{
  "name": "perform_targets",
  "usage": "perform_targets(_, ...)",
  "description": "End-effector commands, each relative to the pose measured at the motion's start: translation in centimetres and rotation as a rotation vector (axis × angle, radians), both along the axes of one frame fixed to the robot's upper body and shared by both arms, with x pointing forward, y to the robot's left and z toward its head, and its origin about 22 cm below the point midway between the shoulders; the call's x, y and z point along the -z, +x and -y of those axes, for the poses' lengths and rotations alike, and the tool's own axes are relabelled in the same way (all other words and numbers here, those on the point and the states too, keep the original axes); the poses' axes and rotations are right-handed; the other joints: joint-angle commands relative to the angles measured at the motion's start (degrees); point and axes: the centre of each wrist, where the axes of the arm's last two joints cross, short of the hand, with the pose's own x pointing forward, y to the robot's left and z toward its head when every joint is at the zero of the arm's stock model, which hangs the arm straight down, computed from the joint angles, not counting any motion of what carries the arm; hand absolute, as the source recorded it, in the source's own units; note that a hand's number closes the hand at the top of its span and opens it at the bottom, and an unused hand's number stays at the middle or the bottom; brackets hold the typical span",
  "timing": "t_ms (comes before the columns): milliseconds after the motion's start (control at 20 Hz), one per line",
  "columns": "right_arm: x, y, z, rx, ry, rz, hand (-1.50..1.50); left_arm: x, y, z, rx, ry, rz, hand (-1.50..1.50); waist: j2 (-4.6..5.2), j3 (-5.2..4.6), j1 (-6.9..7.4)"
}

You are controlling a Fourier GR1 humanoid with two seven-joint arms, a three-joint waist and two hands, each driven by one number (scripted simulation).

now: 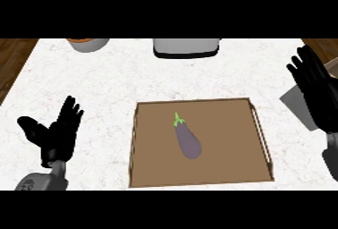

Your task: Pick the eggplant from the tray and place it in the cardboard box

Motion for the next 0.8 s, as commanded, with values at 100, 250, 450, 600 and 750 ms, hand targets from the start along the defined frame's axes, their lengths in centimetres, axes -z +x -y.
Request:
perform_targets(100,-0.5,-0.5,2.2,-0.036,-0.204,0.015,-1.5,-1.6,0.7,-1.2,0.179,0.294,0.076,0.0,0.39,-0.29,1.78)
perform_targets(250,-1.0,-1.5,3.1,-0.146,-0.42,-0.005,-1.5,-2.4,0.9,-2.1,0.309,0.552,0.125,0.0,0.25,-0.23,0.65)
perform_targets(450,2.6,-3.7,6.5,0.179,-0.635,0.017,-1.5,-0.8,0.1,-2.4,0.335,0.518,0.081,0.0,0.38,-0.36,-0.34)
perform_targets(600,1.2,-4.8,4.0,-0.044,-0.668,0.178,-1.5,-0.3,0.3,-1.6,0.368,0.526,0.1,0.0,0.21,-0.38,0.66)
perform_targets(750,0.2,-6.1,1.9,-0.2,-0.842,0.102,-1.5,-0.4,-0.7,-2.2,0.385,0.534,0.089,0.0,-0.06,-0.53,1.92)
